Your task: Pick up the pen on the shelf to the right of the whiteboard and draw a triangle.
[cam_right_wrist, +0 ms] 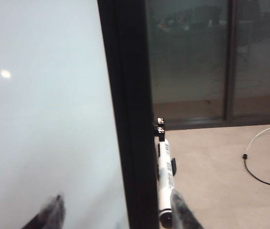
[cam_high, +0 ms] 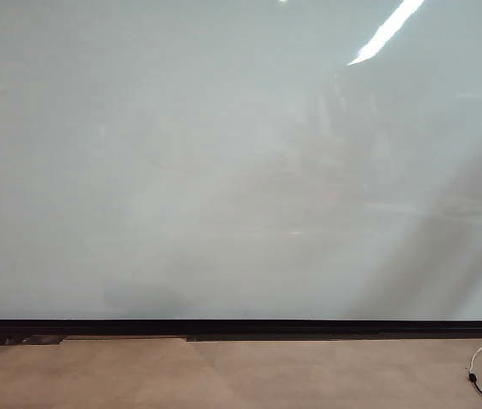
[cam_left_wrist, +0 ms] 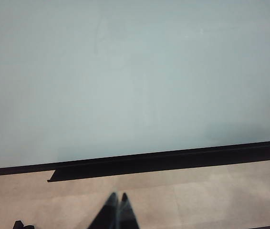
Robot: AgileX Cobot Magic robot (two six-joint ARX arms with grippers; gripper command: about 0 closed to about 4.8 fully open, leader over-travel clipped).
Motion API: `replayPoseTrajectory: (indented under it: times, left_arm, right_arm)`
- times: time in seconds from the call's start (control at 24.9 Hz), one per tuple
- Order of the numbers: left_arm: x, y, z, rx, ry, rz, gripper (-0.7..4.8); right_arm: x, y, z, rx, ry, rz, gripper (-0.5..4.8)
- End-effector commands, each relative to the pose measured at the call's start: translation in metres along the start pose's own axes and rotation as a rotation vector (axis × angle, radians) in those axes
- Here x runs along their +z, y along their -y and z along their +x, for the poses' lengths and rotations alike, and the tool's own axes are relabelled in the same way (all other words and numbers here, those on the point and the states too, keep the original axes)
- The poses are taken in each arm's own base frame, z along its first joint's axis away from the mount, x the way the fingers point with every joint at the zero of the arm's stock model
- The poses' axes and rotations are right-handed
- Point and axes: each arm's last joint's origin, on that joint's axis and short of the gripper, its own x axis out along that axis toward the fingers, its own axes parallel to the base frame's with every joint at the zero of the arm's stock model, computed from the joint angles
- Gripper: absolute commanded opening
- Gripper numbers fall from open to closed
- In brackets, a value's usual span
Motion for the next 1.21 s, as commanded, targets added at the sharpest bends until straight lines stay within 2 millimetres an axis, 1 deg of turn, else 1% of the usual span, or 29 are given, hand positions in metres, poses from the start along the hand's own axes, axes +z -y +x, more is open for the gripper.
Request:
replayPoseTrajectory:
  times: [0.04,0.12,0.24,0.36,0.6,0.64,0.72,0.84,1.21]
  left_arm:
    - [0.002,0.0,0.0,0.001,0.011,0.002,-0.05]
    - [0.002,0.0,0.0,0.001,0.011,0.002,-0.05]
    - [0.002,0.0,0.0,0.001,0.011,0.002,-0.05]
    - [0.002,0.0,0.0,0.0,0.011,0.002,-0.05]
    - [0.002,0.0,0.0,0.0,0.01,0.001,-0.05]
    - [0.002,0.0,0.0,0.0,0.01,0.001,-0.05]
    - [0.002,0.0,0.0,0.0,0.01,0.001,-0.05]
    - [0.002,0.0,0.0,0.001,0.01,0.001,-0.05]
    - [0.002,0.0,0.0,0.0,0.01,0.001,-0.05]
  right_arm:
    - [-0.01,0.009,0.008,0.003,0.032,-0.06,3.2]
    - [-0.024,0.012,0.012,-0.016,0.004,-0.043,3.19]
    - [-0.035,0.014,0.016,-0.007,-0.03,-0.077,3.19]
    - [-0.041,0.016,0.021,0.001,-0.045,-0.101,3.19]
    - [-0.052,0.029,0.042,0.044,-0.06,-0.099,3.19]
    - [-0.055,0.032,0.049,0.065,-0.06,-0.096,3.19]
    - [-0.057,0.034,0.056,0.076,-0.058,-0.097,3.18]
    - [-0.059,0.038,0.061,0.076,-0.056,-0.099,3.15]
    - [-0.056,0.04,0.064,0.063,-0.044,-0.124,3.14]
